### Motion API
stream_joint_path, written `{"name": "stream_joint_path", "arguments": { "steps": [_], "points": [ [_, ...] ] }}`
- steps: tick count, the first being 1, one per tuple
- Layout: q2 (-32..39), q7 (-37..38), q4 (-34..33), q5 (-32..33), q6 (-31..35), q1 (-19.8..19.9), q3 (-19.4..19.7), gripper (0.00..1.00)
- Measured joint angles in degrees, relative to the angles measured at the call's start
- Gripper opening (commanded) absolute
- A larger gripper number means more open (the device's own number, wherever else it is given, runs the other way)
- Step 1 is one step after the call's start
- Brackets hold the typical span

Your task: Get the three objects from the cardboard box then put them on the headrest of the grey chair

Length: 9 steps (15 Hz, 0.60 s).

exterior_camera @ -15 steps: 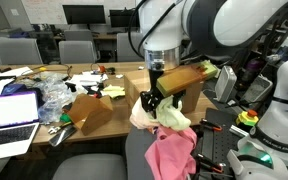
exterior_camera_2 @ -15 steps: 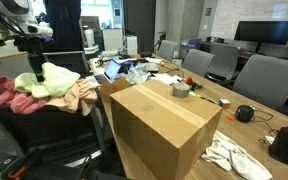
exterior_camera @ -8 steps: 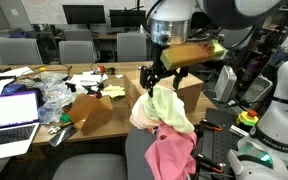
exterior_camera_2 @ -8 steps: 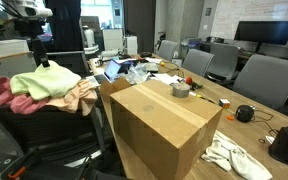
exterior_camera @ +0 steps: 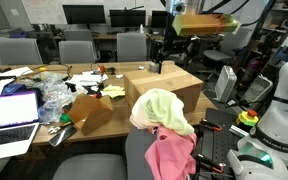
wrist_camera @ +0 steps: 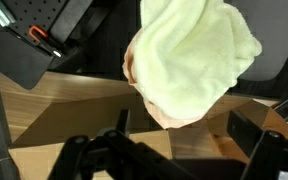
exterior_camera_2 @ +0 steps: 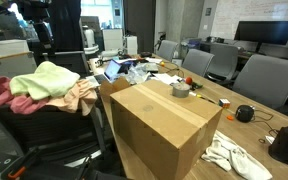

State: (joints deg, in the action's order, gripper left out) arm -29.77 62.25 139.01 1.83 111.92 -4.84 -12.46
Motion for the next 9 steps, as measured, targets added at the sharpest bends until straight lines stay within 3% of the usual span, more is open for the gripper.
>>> {"name": "stream_joint_path", "arguments": {
  "steps": [5,9],
  "points": [
    [-1.62,-0.06,0.73,-0.19,-10.57,2.38,2.35,1.00],
    [-3.39,0.44,2.98,-0.21,-13.99,5.05,3.88,1.00]
  ]
}}
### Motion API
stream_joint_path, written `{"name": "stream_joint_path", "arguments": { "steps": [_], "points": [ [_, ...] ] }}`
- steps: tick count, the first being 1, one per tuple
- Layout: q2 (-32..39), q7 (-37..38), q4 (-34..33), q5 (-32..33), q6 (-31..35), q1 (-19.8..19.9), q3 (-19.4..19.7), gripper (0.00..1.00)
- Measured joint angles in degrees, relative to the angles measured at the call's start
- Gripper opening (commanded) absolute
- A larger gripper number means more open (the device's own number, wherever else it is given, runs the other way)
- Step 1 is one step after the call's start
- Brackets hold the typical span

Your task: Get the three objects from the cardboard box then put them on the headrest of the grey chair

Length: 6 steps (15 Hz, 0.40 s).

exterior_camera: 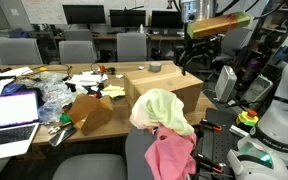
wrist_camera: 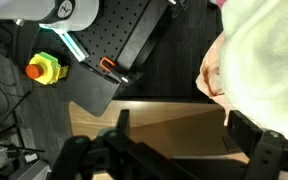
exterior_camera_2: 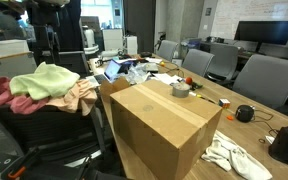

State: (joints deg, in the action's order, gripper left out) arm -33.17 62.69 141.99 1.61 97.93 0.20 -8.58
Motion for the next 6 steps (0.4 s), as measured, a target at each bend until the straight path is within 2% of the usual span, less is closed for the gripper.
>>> {"name": "stream_joint_path", "arguments": {
  "steps": [6],
  "points": [
    [-7.15,1.41,6.61,-0.99,0.99,5.04,3.90,1.00]
  ]
}}
